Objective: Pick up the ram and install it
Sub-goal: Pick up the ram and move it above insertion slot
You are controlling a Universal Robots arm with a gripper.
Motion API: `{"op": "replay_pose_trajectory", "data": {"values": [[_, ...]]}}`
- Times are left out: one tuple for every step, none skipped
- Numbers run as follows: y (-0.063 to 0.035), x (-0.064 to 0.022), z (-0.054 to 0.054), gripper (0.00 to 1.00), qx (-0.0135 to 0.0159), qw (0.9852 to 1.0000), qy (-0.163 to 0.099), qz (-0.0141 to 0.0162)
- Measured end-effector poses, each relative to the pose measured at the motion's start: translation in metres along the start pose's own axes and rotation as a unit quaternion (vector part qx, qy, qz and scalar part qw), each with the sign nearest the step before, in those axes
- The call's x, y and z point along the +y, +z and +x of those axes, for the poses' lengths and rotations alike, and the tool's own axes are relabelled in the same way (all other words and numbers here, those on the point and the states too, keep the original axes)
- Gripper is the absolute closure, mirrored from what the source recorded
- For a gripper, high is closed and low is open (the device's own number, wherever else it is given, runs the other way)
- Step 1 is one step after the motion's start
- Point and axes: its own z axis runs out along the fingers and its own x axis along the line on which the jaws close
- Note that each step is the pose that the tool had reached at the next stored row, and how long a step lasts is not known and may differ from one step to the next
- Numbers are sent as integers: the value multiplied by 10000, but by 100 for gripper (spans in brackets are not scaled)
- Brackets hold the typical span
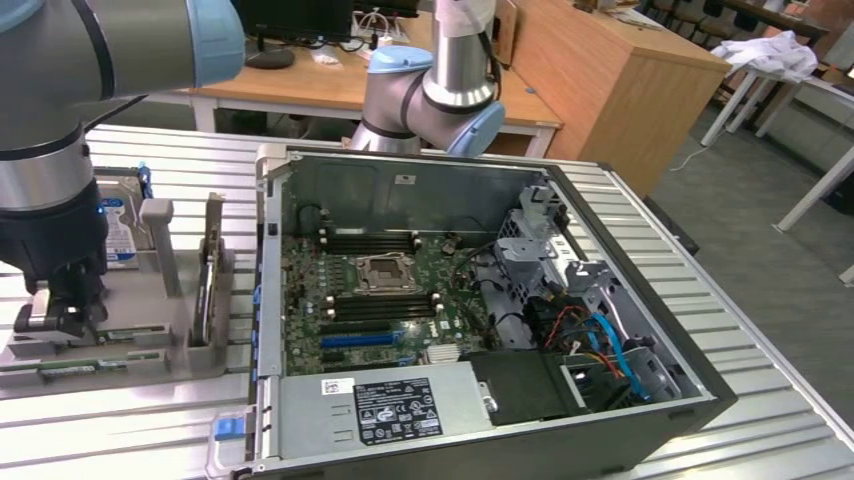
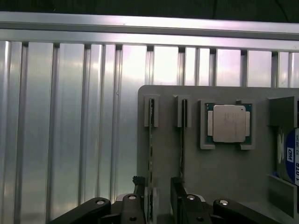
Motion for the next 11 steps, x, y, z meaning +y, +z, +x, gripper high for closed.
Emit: {"op": "replay_pose_trajectory", "data": {"values": [[5,0,1,64,0,10000,0,0],[9,0,1,64,0,10000,0,0],[13,0,1,64,1,10000,0,-1],[17,0,2,64,1,10000,0,0],[21,-1,2,64,0,10000,0,0],[24,-1,2,64,1,10000,0,0],[28,-1,2,64,0,10000,0,0],[33,-1,3,64,0,10000,0,0],[38,-1,3,64,0,10000,0,0],[43,-1,4,64,0,10000,0,0],[47,-1,4,64,0,10000,0,0]]}}
